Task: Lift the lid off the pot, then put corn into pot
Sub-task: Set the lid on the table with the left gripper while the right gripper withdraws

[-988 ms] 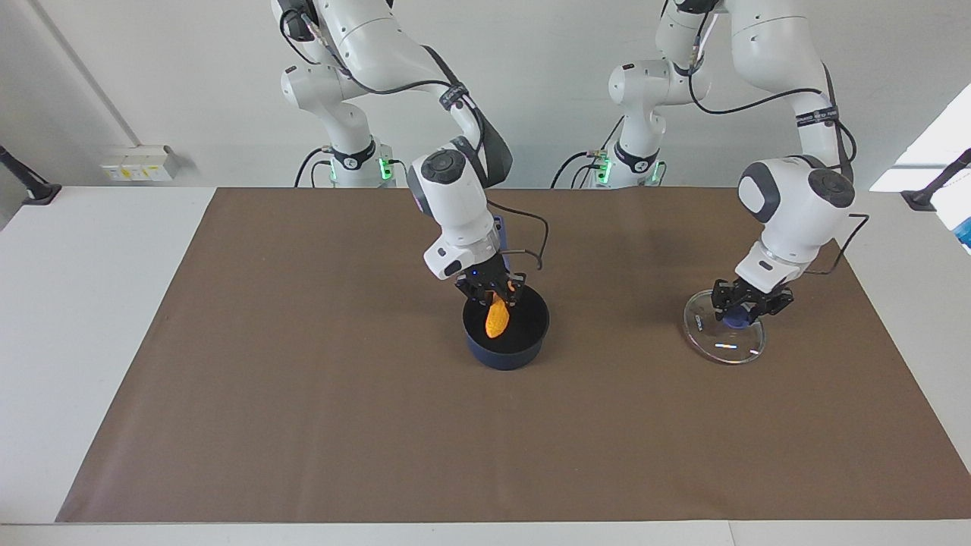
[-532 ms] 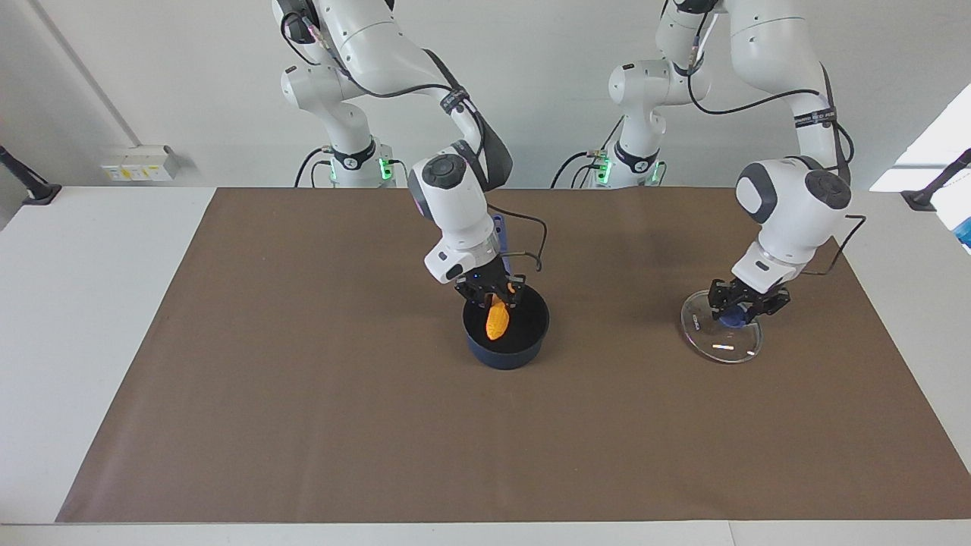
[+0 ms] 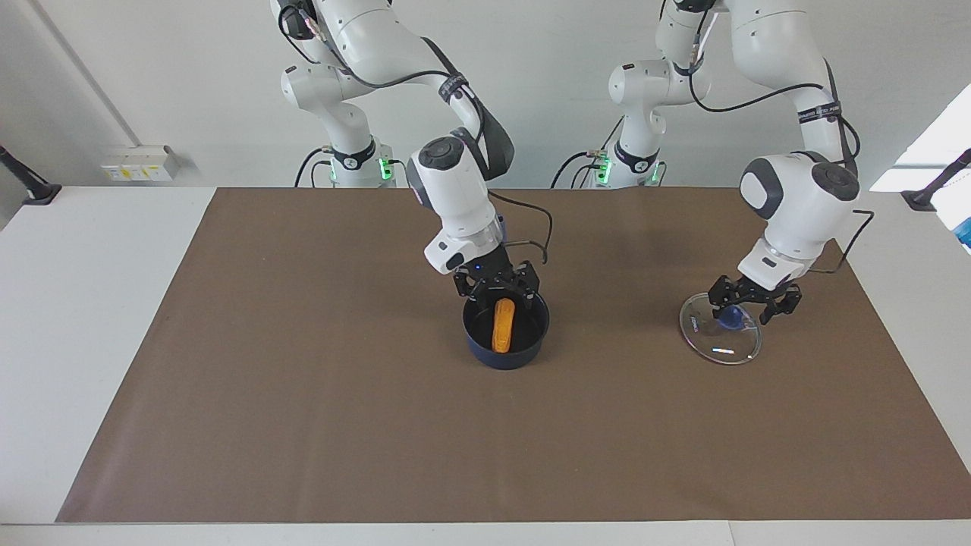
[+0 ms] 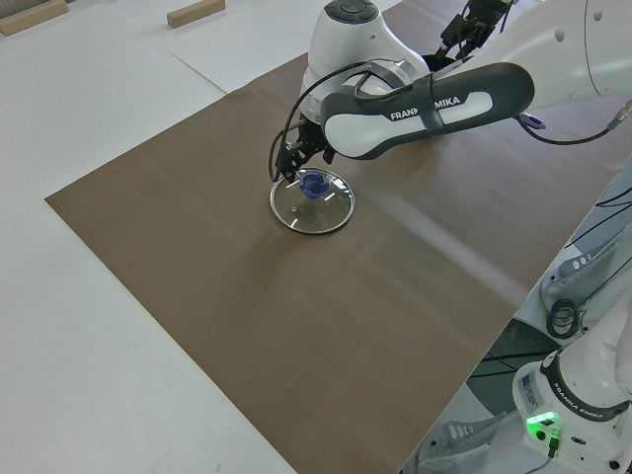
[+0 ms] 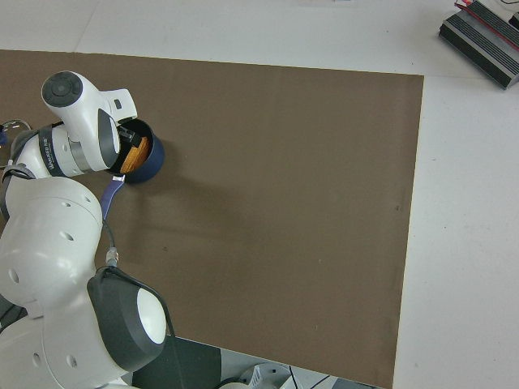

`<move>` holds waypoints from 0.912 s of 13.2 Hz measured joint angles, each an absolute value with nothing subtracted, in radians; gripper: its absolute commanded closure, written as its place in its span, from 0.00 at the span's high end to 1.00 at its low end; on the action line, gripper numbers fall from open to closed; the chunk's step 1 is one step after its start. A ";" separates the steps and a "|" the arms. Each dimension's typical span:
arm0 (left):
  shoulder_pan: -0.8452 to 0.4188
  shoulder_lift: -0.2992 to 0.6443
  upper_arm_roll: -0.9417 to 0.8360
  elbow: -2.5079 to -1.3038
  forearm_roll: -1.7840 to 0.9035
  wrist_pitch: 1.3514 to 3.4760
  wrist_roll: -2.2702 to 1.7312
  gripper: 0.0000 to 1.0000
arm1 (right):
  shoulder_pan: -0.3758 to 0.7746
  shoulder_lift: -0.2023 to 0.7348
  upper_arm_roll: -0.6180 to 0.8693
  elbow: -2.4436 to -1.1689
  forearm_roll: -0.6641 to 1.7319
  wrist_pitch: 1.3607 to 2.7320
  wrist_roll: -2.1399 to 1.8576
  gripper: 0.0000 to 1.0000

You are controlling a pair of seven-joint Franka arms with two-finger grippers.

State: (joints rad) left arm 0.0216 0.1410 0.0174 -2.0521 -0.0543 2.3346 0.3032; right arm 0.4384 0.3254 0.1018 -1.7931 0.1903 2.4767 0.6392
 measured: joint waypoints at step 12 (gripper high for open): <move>-0.036 -0.039 -0.017 -1.626 -0.027 1.705 0.258 1.00 | 0.139 0.035 0.086 -1.786 0.145 2.031 0.445 1.00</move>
